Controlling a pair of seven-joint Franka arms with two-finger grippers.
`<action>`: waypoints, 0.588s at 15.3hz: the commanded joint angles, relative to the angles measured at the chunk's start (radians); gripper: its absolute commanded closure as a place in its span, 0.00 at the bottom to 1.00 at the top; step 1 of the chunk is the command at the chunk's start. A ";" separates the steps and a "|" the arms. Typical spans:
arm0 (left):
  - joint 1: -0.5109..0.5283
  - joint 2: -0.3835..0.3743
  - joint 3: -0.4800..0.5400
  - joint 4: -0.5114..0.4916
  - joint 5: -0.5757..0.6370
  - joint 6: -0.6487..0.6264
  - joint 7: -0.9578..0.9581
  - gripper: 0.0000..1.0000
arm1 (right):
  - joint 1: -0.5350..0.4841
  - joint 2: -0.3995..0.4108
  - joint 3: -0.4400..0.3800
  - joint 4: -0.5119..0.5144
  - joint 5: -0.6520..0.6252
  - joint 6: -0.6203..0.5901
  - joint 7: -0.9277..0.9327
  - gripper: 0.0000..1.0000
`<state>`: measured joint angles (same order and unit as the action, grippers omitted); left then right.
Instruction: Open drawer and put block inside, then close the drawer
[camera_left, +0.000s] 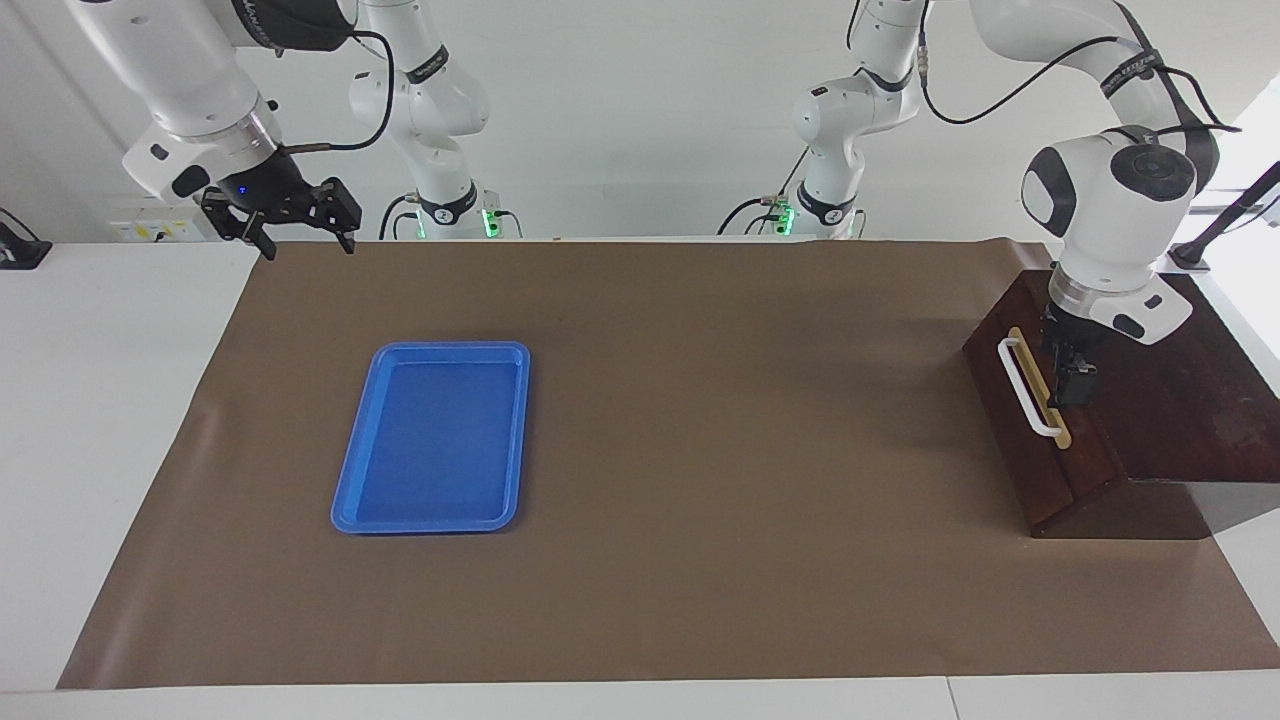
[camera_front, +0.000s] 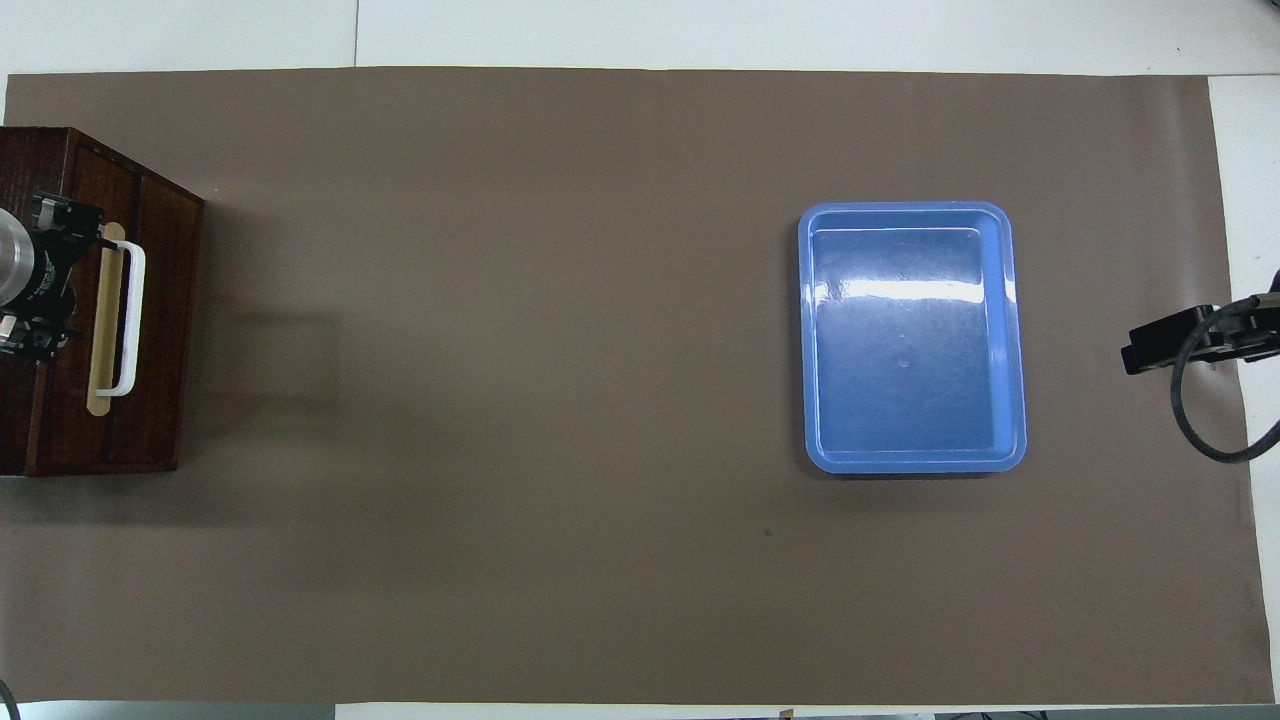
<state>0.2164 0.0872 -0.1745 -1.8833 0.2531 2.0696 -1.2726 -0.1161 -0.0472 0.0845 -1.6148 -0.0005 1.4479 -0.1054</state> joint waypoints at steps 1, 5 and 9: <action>-0.054 -0.050 -0.010 0.062 -0.020 -0.132 0.030 0.00 | -0.014 0.010 0.012 0.015 -0.016 -0.015 0.009 0.00; -0.064 -0.089 -0.023 0.205 -0.205 -0.414 0.373 0.00 | -0.016 0.010 0.012 0.013 -0.016 -0.015 0.007 0.00; -0.066 -0.119 -0.051 0.245 -0.249 -0.613 0.695 0.00 | -0.040 0.010 0.023 0.013 -0.021 -0.012 0.000 0.00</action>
<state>0.1555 -0.0285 -0.2103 -1.6576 0.0235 1.5428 -0.7109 -0.1198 -0.0431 0.0851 -1.6145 -0.0010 1.4479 -0.1054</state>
